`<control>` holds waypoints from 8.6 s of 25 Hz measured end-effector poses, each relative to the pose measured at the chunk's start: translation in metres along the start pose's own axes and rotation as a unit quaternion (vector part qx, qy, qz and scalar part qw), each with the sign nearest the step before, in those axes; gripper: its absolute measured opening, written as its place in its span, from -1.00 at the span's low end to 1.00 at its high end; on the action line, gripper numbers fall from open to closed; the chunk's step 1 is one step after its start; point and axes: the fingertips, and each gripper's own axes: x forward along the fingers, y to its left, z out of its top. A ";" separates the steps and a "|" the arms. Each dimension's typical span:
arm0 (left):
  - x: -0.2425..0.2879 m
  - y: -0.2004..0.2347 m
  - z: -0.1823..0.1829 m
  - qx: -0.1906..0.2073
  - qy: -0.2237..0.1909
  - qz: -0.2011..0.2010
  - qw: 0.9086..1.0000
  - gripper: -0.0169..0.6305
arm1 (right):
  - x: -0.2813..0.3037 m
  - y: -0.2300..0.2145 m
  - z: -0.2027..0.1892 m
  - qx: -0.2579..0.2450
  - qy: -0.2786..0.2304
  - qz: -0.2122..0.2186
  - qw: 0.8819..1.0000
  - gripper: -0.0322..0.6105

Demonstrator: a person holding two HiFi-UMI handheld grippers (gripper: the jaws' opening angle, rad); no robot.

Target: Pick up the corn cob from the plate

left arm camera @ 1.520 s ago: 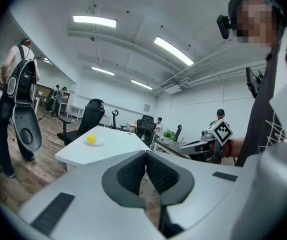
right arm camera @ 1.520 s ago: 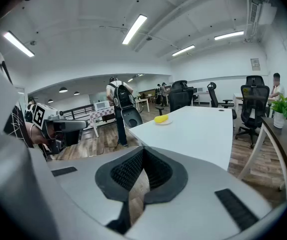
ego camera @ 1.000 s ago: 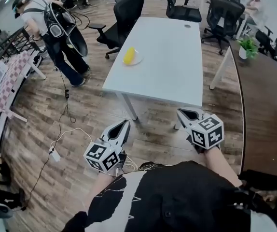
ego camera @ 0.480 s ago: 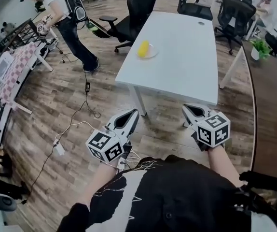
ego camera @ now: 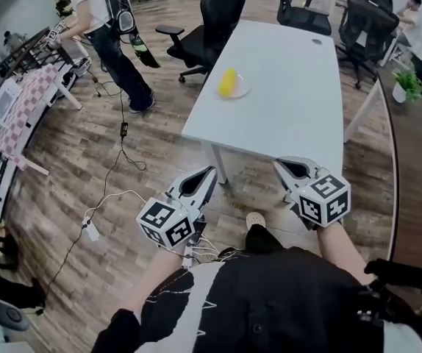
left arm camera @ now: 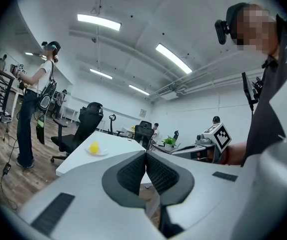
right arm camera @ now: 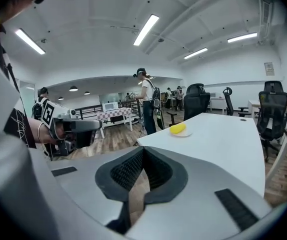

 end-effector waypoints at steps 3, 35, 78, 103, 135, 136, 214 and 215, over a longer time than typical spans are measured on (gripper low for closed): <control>0.021 0.023 0.005 -0.005 0.001 0.008 1.000 -0.91 | 0.026 -0.020 0.010 -0.004 0.007 0.004 1.000 -0.85; 0.241 0.178 -0.004 -0.074 0.042 0.045 0.995 -0.91 | 0.225 -0.187 0.056 0.016 0.042 0.125 0.991 -0.85; 0.344 0.281 0.001 0.030 0.147 -0.043 0.988 -0.62 | 0.330 -0.217 0.082 0.098 0.027 0.084 0.991 -0.85; 0.382 0.315 -0.059 -0.020 0.375 0.051 0.925 0.02 | 0.299 -0.277 0.062 0.130 0.027 0.051 0.990 -0.85; 0.403 0.314 -0.079 0.046 0.378 -0.008 0.925 0.02 | 0.284 -0.290 0.041 0.143 0.036 0.056 0.988 -0.85; 0.404 0.314 -0.079 0.048 0.378 -0.011 0.924 0.02 | 0.285 -0.290 0.040 0.143 0.037 0.056 0.987 -0.85; 0.259 0.171 -0.020 0.080 0.137 0.080 0.984 -0.14 | 0.238 -0.189 0.018 0.082 0.063 0.130 0.986 -0.85; 0.252 0.168 -0.022 0.076 0.134 0.085 0.984 -0.14 | 0.237 -0.181 0.015 0.080 0.066 0.136 0.985 -0.85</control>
